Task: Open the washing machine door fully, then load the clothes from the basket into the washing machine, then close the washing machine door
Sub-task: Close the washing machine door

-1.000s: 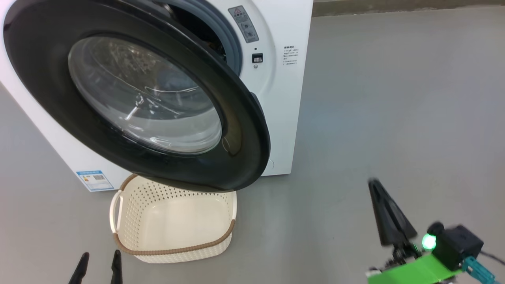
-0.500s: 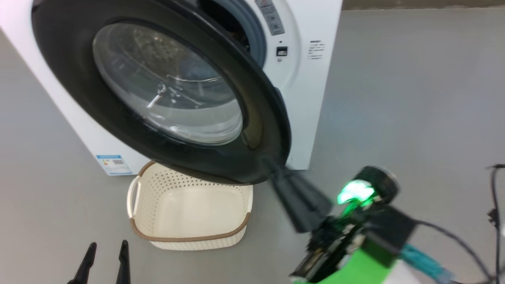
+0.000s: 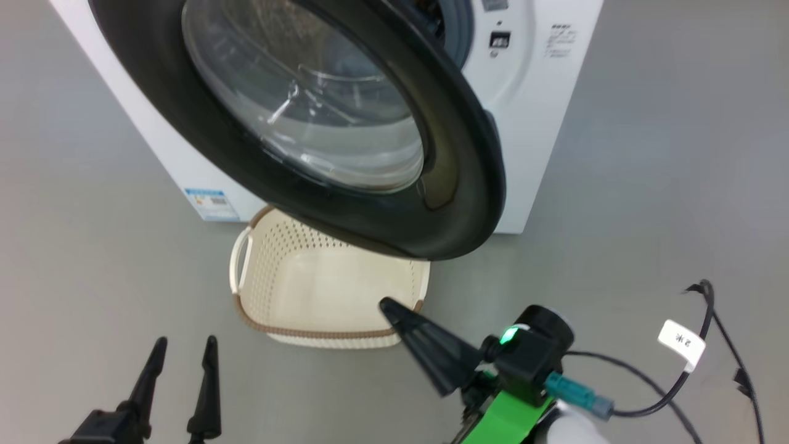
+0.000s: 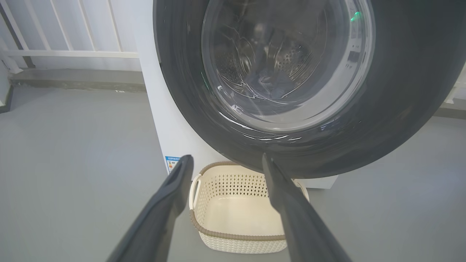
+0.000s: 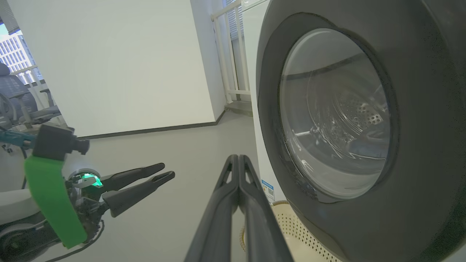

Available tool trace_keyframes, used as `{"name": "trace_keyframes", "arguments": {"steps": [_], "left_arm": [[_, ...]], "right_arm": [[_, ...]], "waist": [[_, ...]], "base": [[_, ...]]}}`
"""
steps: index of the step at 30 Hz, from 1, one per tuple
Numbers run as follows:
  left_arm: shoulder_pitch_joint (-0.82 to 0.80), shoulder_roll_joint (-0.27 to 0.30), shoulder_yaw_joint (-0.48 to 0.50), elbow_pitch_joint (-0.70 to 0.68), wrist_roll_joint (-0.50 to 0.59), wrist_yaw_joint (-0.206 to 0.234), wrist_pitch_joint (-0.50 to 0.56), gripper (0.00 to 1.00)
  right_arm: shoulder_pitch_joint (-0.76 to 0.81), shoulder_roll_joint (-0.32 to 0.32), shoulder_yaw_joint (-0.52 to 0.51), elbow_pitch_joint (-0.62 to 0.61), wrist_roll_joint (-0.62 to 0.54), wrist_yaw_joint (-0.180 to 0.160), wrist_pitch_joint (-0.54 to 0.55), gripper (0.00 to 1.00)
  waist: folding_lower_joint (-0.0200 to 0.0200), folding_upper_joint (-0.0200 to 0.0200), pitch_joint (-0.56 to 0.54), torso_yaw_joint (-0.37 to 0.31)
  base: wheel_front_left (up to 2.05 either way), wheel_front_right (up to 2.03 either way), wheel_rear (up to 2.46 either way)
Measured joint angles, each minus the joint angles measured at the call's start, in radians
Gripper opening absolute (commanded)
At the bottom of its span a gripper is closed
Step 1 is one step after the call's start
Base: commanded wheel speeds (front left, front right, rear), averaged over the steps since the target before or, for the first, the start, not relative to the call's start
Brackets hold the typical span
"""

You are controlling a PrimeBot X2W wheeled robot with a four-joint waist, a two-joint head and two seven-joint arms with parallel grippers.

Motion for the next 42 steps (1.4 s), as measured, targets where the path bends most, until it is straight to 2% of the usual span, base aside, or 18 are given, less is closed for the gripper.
{"name": "trace_keyframes", "arguments": {"steps": [10, 25, 42], "left_arm": [[-0.064, -0.002, -0.046, -0.006, -0.035, 0.007, 0.000, 1.00], [-0.120, -0.005, -0.081, -0.011, -0.053, 0.008, 0.000, 1.00], [-0.160, -0.006, -0.103, -0.015, -0.061, 0.007, 0.000, 1.00]], "right_arm": [[-0.070, -0.002, -0.156, 0.101, -0.050, 0.000, -0.052, 0.00], [-0.206, 0.002, -0.275, 0.194, -0.069, 0.000, -0.090, 0.00], [-0.325, 0.020, -0.391, 0.269, -0.105, 0.008, -0.114, 0.00]], "waist": [[0.0000, 0.0000, 0.109, 0.041], [0.0000, 0.0001, 0.220, 0.085], [0.0000, 0.0000, 0.286, 0.090]], "base": [[0.00, 0.00, 0.00], [0.00, 0.00, 0.00], [0.00, 0.00, 0.00]]}}
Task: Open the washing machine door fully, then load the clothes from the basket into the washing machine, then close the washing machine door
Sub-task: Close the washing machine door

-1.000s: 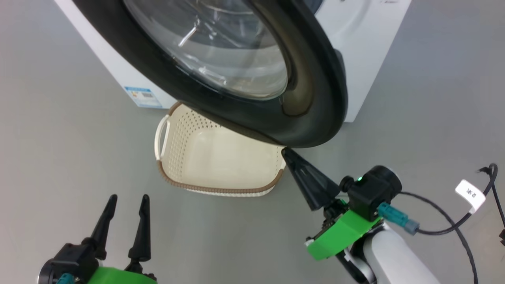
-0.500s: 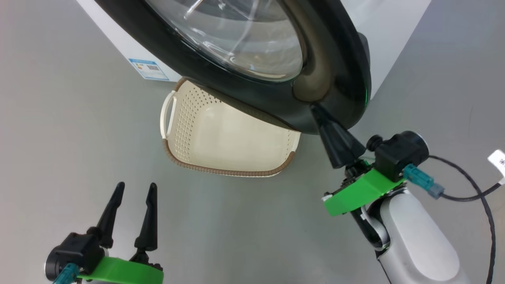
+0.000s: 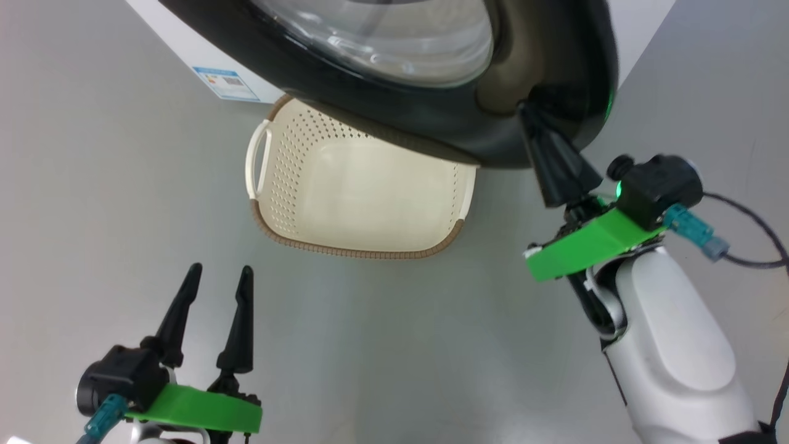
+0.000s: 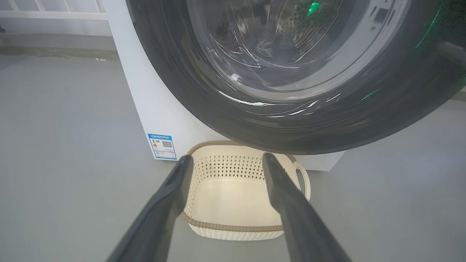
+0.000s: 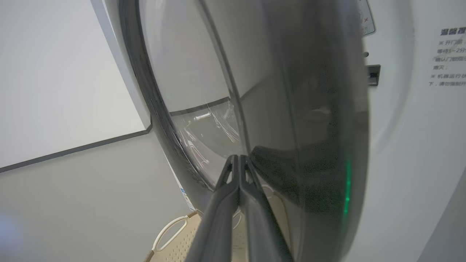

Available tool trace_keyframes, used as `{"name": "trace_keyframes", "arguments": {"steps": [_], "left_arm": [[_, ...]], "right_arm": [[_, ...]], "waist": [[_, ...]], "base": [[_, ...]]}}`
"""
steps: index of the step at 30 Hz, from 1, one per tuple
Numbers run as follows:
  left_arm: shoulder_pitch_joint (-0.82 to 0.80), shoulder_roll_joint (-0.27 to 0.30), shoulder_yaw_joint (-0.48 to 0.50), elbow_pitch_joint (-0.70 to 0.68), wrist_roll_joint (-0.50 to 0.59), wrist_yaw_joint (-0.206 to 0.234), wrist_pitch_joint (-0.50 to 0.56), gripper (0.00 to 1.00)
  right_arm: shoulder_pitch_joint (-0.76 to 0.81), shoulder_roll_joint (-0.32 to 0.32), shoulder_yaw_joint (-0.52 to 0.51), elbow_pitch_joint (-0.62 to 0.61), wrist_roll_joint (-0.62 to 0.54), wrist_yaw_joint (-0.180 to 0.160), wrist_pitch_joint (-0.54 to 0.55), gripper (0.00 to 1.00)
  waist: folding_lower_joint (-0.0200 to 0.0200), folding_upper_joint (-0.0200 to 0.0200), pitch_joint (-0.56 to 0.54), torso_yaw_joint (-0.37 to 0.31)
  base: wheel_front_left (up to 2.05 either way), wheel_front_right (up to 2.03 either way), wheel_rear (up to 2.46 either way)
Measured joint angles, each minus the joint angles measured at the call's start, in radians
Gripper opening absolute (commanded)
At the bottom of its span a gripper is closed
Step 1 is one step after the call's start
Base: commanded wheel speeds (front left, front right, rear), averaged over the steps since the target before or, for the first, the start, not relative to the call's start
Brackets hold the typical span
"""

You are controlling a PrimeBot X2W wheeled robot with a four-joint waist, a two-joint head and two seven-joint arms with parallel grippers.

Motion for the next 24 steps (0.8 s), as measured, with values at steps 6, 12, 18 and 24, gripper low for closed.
{"name": "trace_keyframes", "arguments": {"steps": [6, 12, 18, 24], "left_arm": [[-0.036, -0.001, -0.027, -0.006, -0.001, 0.000, 0.000, 1.00], [-0.088, -0.002, -0.058, -0.019, -0.001, 0.001, 0.000, 1.00], [-0.130, -0.003, -0.101, -0.023, -0.008, 0.009, 0.000, 1.00], [-0.144, -0.003, -0.122, -0.024, -0.009, 0.014, 0.000, 1.00]], "right_arm": [[-0.079, 0.000, -0.053, 0.025, -0.009, 0.000, 0.000, 0.00], [-0.190, -0.001, -0.094, 0.074, -0.023, 0.000, -0.002, 0.00], [-0.277, -0.001, -0.139, 0.130, -0.039, 0.000, -0.009, 0.00], [-0.348, -0.001, -0.195, 0.180, -0.080, 0.000, -0.009, 0.00]], "waist": [[0.0000, 0.0000, 0.037, 0.005], [0.0000, 0.0000, 0.080, 0.012], [0.0000, 0.0000, 0.113, 0.017], [0.0000, 0.0000, 0.133, 0.026]], "base": [[0.00, 0.00, 0.00], [0.00, 0.00, 0.00], [0.00, 0.00, 0.00], [0.00, 0.00, 0.00]]}}
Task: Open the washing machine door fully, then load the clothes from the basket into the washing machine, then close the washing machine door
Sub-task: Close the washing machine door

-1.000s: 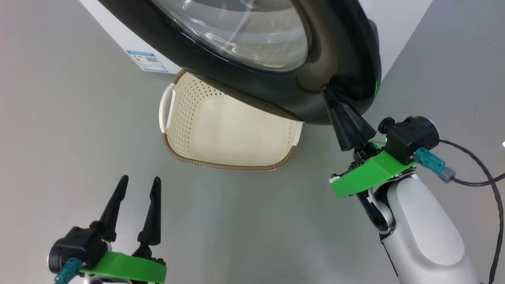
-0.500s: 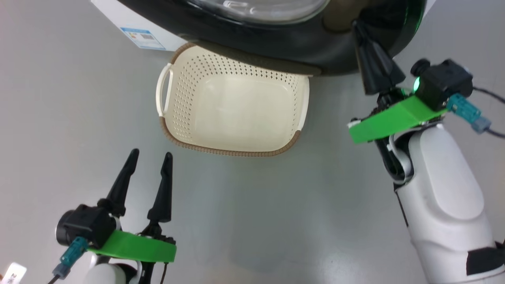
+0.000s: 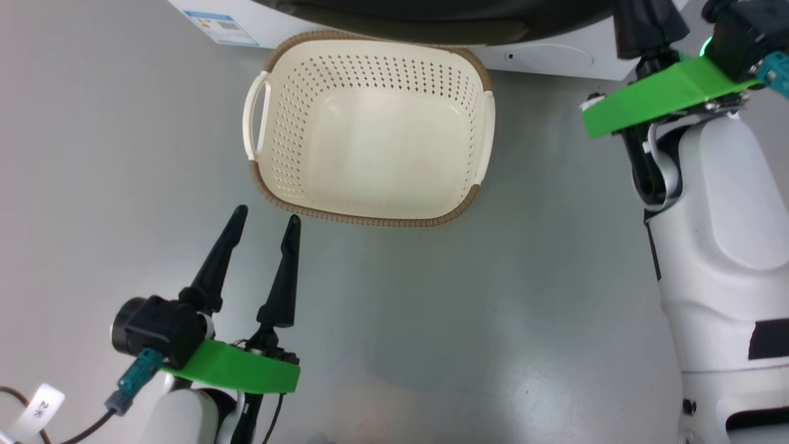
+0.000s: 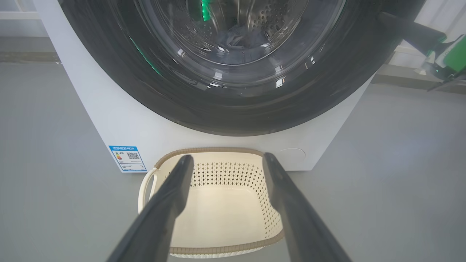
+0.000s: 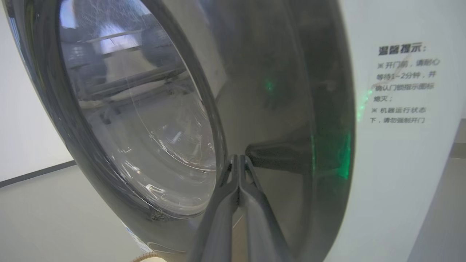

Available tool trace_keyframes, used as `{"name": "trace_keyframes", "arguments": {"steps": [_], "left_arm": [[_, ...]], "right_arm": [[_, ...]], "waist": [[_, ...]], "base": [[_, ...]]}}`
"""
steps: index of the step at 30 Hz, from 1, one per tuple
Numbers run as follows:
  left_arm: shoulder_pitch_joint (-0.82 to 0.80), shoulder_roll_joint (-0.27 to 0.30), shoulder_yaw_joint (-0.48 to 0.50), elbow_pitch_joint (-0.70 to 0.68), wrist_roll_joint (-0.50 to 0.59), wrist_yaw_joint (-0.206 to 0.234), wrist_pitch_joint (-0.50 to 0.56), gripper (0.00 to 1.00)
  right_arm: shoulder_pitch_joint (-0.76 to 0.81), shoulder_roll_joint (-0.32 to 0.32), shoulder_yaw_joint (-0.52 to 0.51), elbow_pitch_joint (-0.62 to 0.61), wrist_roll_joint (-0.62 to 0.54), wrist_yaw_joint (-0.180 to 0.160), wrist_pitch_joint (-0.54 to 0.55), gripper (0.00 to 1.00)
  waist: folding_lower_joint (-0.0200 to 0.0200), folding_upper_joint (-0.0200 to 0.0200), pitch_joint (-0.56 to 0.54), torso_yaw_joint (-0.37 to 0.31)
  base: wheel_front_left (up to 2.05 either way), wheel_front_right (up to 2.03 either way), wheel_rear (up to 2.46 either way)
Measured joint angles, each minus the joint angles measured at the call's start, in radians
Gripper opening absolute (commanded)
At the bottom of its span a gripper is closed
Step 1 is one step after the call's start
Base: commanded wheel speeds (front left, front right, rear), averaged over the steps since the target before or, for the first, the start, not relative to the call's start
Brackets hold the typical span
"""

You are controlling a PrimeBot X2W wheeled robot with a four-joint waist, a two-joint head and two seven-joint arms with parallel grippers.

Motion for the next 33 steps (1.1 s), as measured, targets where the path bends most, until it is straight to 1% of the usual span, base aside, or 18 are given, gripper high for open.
{"name": "trace_keyframes", "arguments": {"steps": [8, 12, 17, 22, 33], "left_arm": [[-0.023, 0.000, -0.018, -0.004, -0.009, 0.009, 0.000, 1.00], [-0.023, -0.001, -0.025, -0.005, -0.010, 0.014, 0.000, 1.00], [-0.026, -0.001, -0.029, -0.005, -0.017, 0.015, 0.000, 1.00], [-0.037, -0.001, -0.027, -0.005, -0.017, 0.018, 0.000, 1.00], [-0.037, -0.001, -0.011, -0.002, -0.017, 0.017, 0.000, 1.00]], "right_arm": [[-0.089, -0.007, -0.027, 0.077, -0.049, 0.000, 0.000, 0.00], [-0.116, -0.008, -0.038, 0.107, -0.055, 0.002, 0.000, 0.00], [-0.120, -0.007, -0.053, 0.129, -0.072, 0.010, -0.001, 0.00], [-0.139, -0.003, -0.061, 0.149, -0.078, 0.010, -0.001, 0.00], [-0.134, -0.005, -0.053, 0.153, -0.075, 0.009, -0.001, 0.00]], "waist": [[-0.0001, 0.0000, 0.020, 0.014], [0.0000, 0.0000, 0.028, 0.017], [0.0000, 0.0000, 0.032, 0.018], [0.0000, 0.0000, 0.033, 0.013], [0.0000, 0.0000, 0.008, -0.003]], "base": [[0.00, 0.00, 0.00], [0.00, 0.00, 0.00], [0.00, 0.00, 0.00], [0.00, 0.00, 0.00], [0.00, 0.00, 0.00]]}}
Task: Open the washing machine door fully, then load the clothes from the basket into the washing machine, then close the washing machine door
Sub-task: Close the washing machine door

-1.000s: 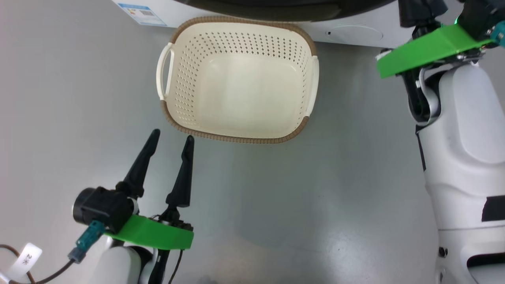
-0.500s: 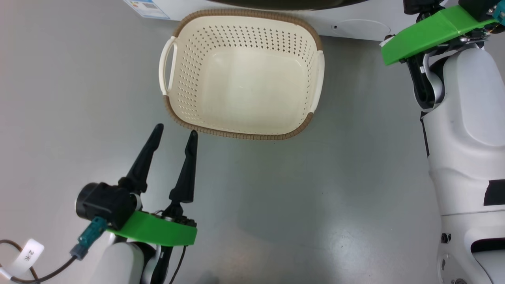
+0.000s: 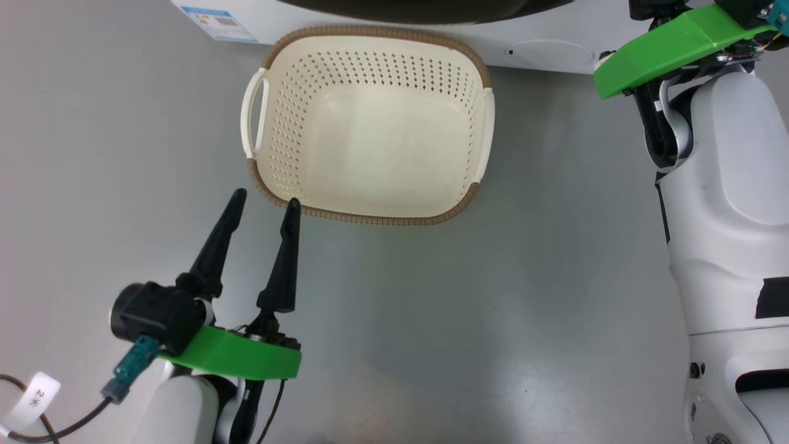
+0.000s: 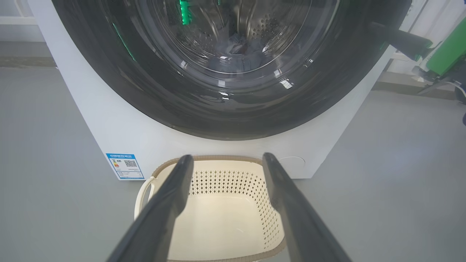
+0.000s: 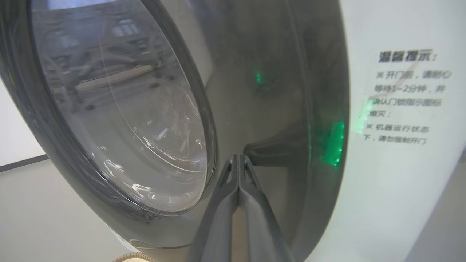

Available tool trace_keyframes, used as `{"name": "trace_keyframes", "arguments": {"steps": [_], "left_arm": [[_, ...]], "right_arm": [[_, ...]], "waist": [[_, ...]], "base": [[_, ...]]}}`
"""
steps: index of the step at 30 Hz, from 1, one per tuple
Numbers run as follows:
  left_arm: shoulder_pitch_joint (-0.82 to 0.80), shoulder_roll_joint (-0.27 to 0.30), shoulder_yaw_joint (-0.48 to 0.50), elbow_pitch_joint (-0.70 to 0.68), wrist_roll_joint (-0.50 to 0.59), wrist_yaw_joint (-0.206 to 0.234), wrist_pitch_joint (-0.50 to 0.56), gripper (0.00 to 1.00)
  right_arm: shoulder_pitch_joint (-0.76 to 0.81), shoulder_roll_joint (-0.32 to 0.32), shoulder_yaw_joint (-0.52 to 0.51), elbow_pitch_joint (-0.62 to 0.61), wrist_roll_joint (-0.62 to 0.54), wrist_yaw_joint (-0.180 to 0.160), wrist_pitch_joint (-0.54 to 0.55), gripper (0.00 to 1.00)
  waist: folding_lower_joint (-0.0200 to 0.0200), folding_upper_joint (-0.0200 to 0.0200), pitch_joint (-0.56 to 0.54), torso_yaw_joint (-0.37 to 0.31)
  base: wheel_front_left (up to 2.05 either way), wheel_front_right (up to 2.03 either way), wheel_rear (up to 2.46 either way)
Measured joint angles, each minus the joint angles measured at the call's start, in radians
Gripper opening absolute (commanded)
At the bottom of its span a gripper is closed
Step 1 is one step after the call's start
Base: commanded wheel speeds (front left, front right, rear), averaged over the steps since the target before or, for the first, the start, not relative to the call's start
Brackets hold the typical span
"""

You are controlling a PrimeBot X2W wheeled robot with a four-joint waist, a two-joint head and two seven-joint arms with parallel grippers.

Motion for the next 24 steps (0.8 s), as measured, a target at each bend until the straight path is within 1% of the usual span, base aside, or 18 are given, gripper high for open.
{"name": "trace_keyframes", "arguments": {"steps": [5, 8, 16, 24], "left_arm": [[0.002, 0.000, 0.012, 0.002, 0.002, 0.000, 0.000, 1.00], [0.004, 0.000, 0.023, 0.004, 0.008, -0.003, 0.000, 1.00], [0.048, 0.000, 0.052, 0.010, 0.023, -0.012, 0.000, 1.00], [0.089, 0.000, 0.082, 0.020, 0.038, -0.022, 0.000, 1.00]], "right_arm": [[0.028, -0.016, 0.045, -0.007, 0.036, -0.001, 0.000, 0.00], [0.086, -0.024, 0.090, -0.020, 0.051, -0.002, 0.000, 0.00], [0.256, -0.021, 0.161, -0.074, 0.143, -0.002, 0.000, 0.00], [0.376, -0.022, 0.209, -0.129, 0.171, -0.002, 0.000, 0.00]], "waist": [[0.0000, 0.0000, -0.028, -0.008], [0.0000, 0.0000, -0.050, -0.016], [0.0000, 0.0000, -0.126, -0.044], [0.0000, 0.0000, -0.200, -0.078]], "base": [[0.00, 0.00, 0.00], [0.00, 0.00, 0.00], [0.00, 0.00, 0.00], [0.00, 0.00, 0.00]]}}
